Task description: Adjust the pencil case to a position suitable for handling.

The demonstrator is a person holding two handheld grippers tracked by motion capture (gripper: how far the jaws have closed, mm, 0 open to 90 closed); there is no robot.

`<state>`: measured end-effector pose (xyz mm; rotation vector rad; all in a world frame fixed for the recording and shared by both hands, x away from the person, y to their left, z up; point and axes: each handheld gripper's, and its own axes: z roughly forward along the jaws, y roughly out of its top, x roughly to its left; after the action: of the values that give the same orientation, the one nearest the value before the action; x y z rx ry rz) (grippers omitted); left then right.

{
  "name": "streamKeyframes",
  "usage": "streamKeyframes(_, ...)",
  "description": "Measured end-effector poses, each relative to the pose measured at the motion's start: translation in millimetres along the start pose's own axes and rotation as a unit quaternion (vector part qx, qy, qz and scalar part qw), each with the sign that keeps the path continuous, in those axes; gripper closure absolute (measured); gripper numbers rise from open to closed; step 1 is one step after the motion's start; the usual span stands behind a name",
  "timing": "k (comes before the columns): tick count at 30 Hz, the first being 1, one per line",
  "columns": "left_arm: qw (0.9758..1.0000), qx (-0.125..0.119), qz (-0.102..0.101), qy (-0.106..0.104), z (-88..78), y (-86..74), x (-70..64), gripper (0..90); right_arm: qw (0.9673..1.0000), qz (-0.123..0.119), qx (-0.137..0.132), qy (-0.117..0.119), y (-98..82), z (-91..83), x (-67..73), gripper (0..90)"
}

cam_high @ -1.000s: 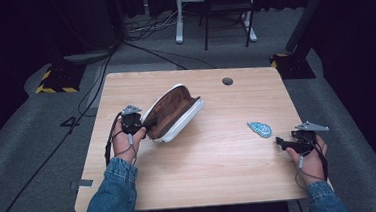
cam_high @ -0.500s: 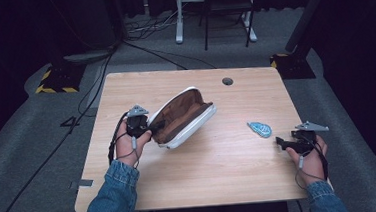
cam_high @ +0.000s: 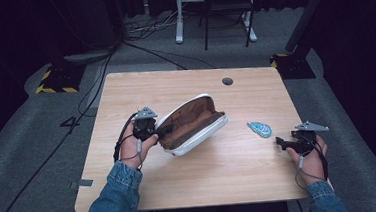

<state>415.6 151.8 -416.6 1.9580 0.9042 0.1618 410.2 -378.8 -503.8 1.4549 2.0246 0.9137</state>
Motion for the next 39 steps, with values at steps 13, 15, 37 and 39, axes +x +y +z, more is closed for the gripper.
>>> streamKeyframes(13, 0.9988, 0.03, 0.022, -0.03, 14.7, -1.9, -14.5, 85.0, 1.0, 0.0, 0.0, 0.0, 0.0, 0.0, 0.0, 24.4)
streamKeyframes(15, 0.9984, 0.033, 0.03, -0.034, 17.4, -2.5, -16.8, 84.9, 1.0, 0.0, 0.0, 0.0, 0.0, 0.0, 0.0, 24.4)
streamKeyframes(37, 0.9906, 0.07, 0.056, -0.103, 48.4, -14.3, -41.1, 84.6, 1.0, 0.0, 0.0, 0.0, 0.0, 0.0, 0.0, 24.4)
streamKeyframes(39, 0.9891, 0.075, 0.06, -0.112, 51.6, -16.0, -42.0, 84.6, 1.0, 0.0, 0.0, 0.0, 0.0, 0.0, 0.0, 24.4)
